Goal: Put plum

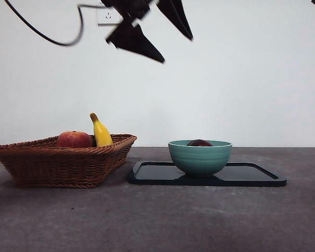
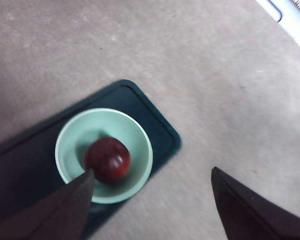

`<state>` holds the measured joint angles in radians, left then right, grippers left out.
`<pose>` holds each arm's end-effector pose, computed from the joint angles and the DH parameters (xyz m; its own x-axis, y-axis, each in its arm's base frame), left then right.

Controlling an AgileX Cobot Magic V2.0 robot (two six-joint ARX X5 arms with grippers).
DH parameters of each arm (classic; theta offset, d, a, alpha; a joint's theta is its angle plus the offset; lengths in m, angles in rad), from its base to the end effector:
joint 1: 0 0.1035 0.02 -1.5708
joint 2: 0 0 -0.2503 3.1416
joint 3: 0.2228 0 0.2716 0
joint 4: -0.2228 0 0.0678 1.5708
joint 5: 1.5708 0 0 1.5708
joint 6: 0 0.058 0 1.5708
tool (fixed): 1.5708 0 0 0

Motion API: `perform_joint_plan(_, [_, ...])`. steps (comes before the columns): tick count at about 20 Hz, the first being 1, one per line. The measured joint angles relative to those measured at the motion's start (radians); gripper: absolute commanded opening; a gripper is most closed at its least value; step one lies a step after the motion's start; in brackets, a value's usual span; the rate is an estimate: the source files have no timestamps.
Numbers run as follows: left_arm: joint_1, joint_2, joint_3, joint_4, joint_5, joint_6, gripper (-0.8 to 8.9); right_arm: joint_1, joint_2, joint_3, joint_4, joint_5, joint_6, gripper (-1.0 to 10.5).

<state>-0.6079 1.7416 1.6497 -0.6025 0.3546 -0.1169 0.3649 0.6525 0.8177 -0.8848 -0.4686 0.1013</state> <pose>0.3379 -0.2597 0.3074 0.3932 -0.6966 -0.6001 0.6882 0.6558 -0.3103 0.1424 0.0824 0.2794 0.4657 0.6614 -0.5880 -0.5702 0.7324 0.3722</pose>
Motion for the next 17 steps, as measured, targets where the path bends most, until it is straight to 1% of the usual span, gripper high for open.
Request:
perform_joint_plan(3, [-0.019,0.079,0.019,0.039,-0.042,0.016,3.71,0.000,0.000,0.000,0.000,0.000,0.000,2.0])
perform_joint_plan(6, [-0.029,0.147,0.019,0.086,-0.050,0.024,3.71,0.000,0.000,0.000,0.000,0.000,0.000,2.0])
perform_joint_plan(8, [-0.037,0.188,0.019,0.116,-0.085,0.031,3.71,0.000,0.000,0.000,-0.004,0.000,0.000,2.0])
perform_joint_plan(10, [-0.048,0.219,0.019,0.137,-0.114,0.051,3.71,0.000,0.000,0.000,-0.017,0.000,0.000,2.0])
perform_joint_plan(12, [-0.056,0.243,0.019,0.164,-0.121,0.067,3.71,0.000,0.000,0.000,-0.019,0.000,0.000,2.0])
perform_joint_plan(14, [-0.062,0.271,0.019,0.177,-0.127,0.083,3.71,0.000,0.000,0.000,-0.020,0.000,0.000,2.0])
perform_joint_plan(17, [-0.072,0.311,0.019,0.177,-0.172,0.111,3.71,0.000,0.000,0.000,-0.020,0.000,0.000,2.0])
